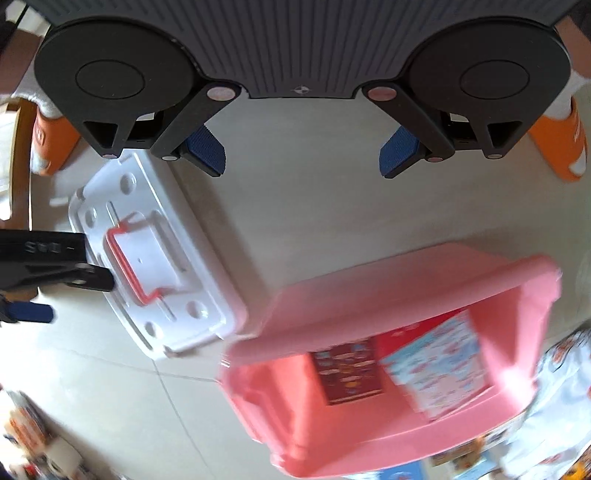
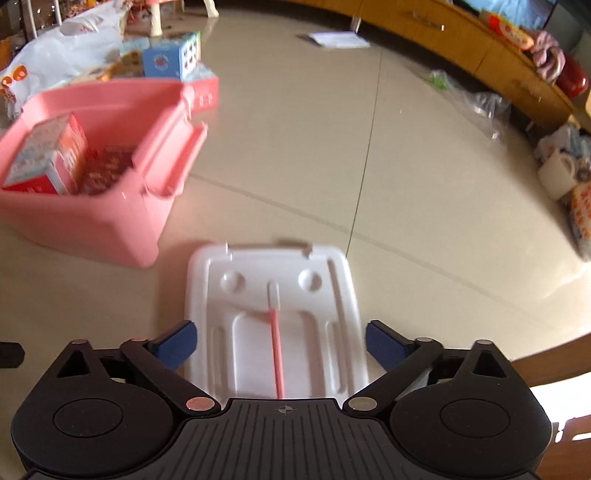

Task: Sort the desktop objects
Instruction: 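Move the right gripper to the pink handle of the white lid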

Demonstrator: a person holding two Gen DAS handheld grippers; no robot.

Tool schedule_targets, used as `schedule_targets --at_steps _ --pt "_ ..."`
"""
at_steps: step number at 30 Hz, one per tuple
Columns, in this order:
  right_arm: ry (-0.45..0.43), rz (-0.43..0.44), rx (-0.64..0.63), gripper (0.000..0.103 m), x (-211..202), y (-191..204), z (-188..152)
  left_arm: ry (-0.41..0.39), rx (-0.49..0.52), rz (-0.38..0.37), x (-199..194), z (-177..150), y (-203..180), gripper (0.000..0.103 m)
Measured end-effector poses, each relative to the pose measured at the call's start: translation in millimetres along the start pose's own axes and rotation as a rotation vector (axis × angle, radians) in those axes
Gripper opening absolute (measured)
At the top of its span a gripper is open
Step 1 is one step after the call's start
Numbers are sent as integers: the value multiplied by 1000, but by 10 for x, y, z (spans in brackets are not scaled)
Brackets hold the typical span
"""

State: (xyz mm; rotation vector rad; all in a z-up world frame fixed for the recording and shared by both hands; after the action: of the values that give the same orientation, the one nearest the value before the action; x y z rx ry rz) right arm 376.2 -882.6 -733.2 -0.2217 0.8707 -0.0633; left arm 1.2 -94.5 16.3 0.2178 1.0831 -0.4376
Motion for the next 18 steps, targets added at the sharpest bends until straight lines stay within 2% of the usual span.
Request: schedule_targets --at_steps 3,5,11,14,16,18 --pt "35 26 23 83 172 14 -133 18 37 -3 103 -7 -104 93" --pt "65 48 42 79 311 16 -227 29 34 5 184 -2 -128 93" --pt "124 78 63 63 724 54 -405 53 -41 0 369 32 -106 93" --pt "153 80 65 50 894 54 -473 48 -50 4 437 67 -126 93" --pt "172 90 68 38 988 50 -519 44 -49 12 467 91 -138 93" --pt "161 108 92 37 1033 24 -538 47 -59 10 497 106 -146 93"
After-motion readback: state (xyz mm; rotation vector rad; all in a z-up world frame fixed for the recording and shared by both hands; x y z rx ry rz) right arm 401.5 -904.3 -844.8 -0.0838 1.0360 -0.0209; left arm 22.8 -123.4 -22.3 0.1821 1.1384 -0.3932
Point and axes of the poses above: each gripper's, at about its wrist camera, not at the fingertips, and x roughly the way its jaws point, y to its left, z to its top, the point moved 1 cm from there along x, roughly the way its jaws point, and after that the axes turned 14 degrees about -y, right-handed, at the moved point
